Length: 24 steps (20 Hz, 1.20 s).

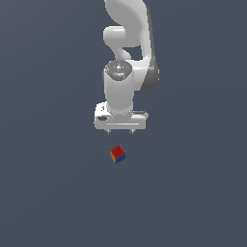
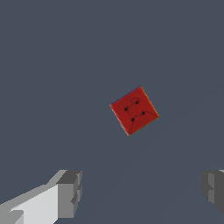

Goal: Pick up the object and move it to a goal position.

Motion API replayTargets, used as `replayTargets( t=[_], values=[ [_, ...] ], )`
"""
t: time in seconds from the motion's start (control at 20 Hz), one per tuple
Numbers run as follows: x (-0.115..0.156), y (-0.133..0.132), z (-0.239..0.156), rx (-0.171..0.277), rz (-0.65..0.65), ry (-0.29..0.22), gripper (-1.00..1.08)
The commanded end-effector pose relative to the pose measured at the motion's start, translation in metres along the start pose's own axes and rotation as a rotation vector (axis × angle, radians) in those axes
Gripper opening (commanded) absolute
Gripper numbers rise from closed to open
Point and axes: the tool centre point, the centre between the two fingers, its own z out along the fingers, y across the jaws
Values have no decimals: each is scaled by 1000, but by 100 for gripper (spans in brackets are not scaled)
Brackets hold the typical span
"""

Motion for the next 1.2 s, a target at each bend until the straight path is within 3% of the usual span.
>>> replayTargets(
  t=[0.0,0.6,1.15],
  values=[
    [0,0,0,0,0,0,100],
    [9,1,-15,-22,-54,30,100],
    [16,3,-1,-22,-126,26,100]
  ],
)
